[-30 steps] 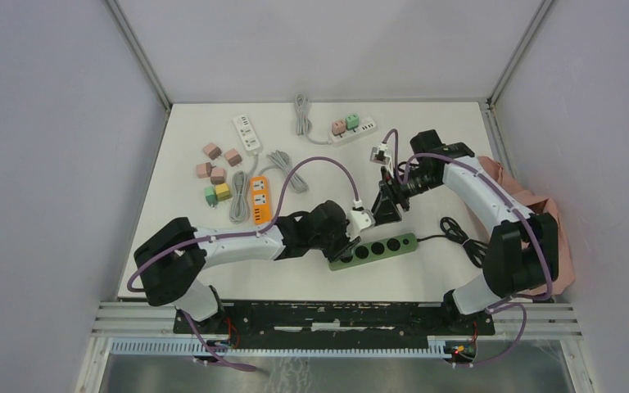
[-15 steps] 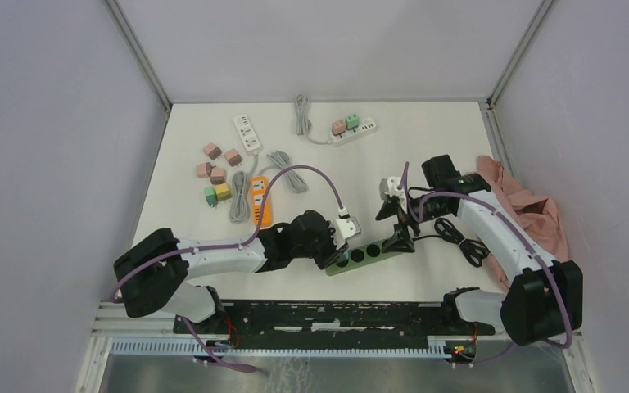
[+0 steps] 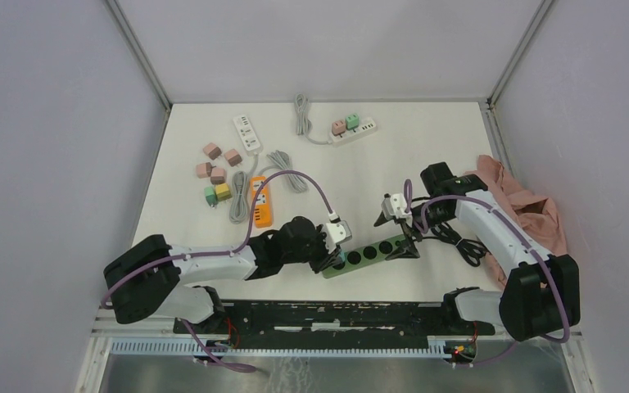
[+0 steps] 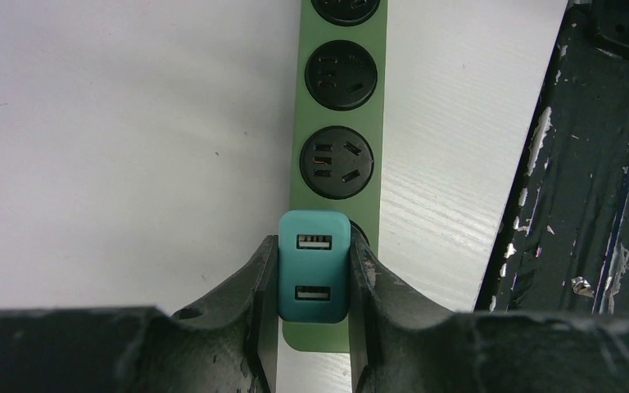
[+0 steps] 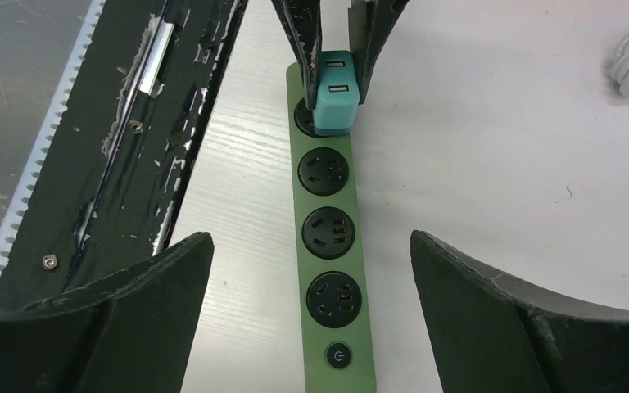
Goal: Pull the plug off the socket
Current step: Remove the plug from the socket.
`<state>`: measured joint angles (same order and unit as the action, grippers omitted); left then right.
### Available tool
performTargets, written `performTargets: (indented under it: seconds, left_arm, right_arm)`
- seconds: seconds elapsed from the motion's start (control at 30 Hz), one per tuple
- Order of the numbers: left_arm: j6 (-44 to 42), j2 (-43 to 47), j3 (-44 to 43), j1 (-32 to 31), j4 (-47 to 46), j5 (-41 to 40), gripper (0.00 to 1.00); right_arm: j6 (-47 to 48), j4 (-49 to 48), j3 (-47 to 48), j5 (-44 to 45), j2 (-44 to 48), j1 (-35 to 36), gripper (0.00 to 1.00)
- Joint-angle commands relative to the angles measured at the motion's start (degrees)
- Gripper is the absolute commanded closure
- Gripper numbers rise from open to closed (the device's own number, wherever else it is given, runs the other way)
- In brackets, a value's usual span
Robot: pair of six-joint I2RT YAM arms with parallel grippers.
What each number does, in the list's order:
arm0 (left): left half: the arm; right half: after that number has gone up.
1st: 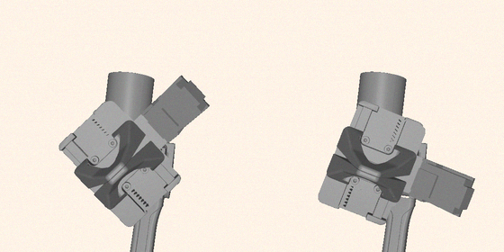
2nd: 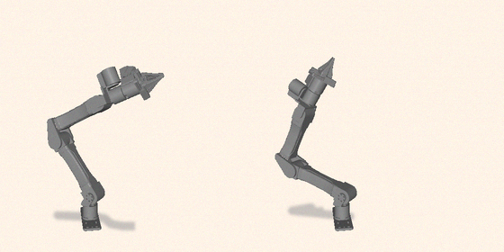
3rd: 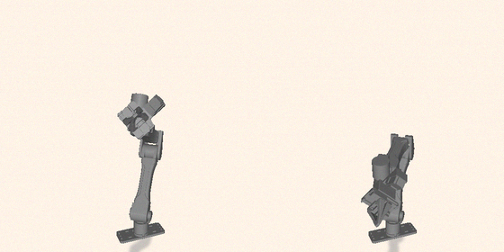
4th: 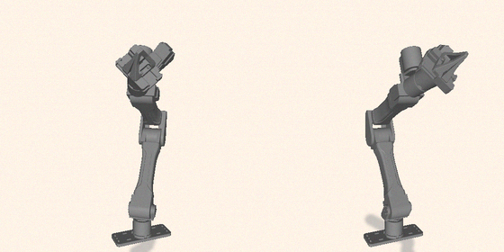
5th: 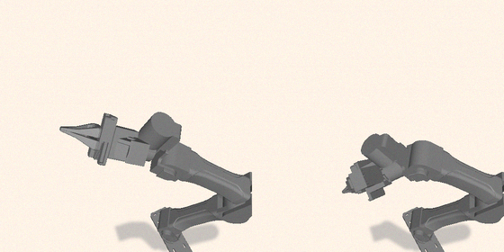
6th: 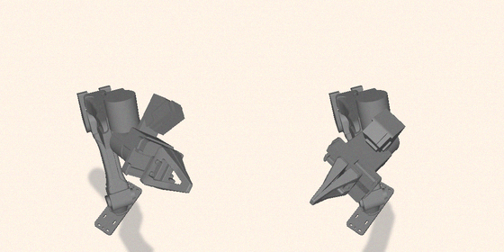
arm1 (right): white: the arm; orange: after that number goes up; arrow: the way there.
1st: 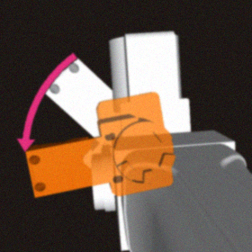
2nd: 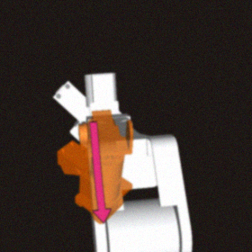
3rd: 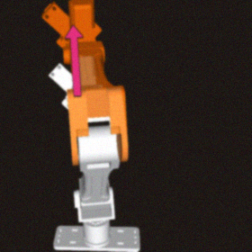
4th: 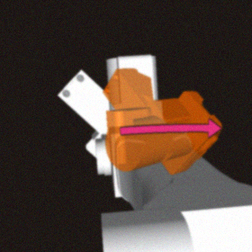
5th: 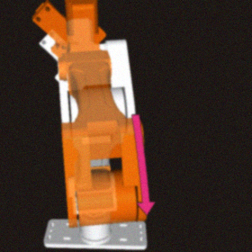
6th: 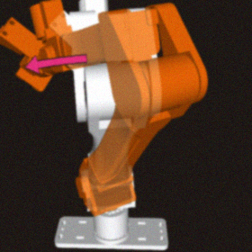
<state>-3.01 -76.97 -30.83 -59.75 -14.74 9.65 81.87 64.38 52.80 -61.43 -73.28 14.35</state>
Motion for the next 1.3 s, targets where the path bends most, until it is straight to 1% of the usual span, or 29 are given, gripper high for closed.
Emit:
performTargets:
  seconds: [0.0, 0.13, 0.37, 0.53, 0.67, 0.97, 1.07, 1.27]
  left_arm:
    - [1.77, 1.29, -0.79, 0.47, -9.00, 1.06, 0.97]
    - [1.42, 0.73, -0.89, 0.49, -9.67, 1.61, 0.97]
    - [1.20, 0.69, 0.03, 0.50, -12.07, 1.76, 0.97]
    - [1.50, 1.17, 1.48, 0.50, -14.96, 1.99, 0.97]
    - [1.82, 1.30, 2.34, 0.48, -16.89, 1.91, 0.97]
    - [2.29, 0.97, 3.09, 0.49, -19.10, 2.21, 0.97]
    - [2.38, 0.91, 3.26, 0.50, -19.94, 2.38, 0.97]
    - [3.19, 1.66, 4.59, 0.51, -22.81, 2.25, 0.97]
  right_arm:
    - [5.58, 1.28, 0.23, -1.14, -0.18, 0.09, 0.04]
    - [4.97, -1.24, -1.04, 1.95, -0.28, 1.54, 0.05]
    - [0.85, -8.59, -3.83, 10.16, -0.66, 6.08, 0.06]
    - [-0.67, -11.26, -4.58, 13.19, -1.94, 9.10, 0.08]
    - [-4.19, -14.67, -4.98, 16.34, -3.16, 11.57, 0.10]
    - [-8.88, -19.86, -5.95, 20.06, -5.21, 15.27, 0.10]
    - [-9.11, -20.48, -5.97, 21.83, -6.79, 17.13, 0.11]
    - [-10.40, -23.51, -6.31, 26.34, -8.88, 19.21, 0.19]
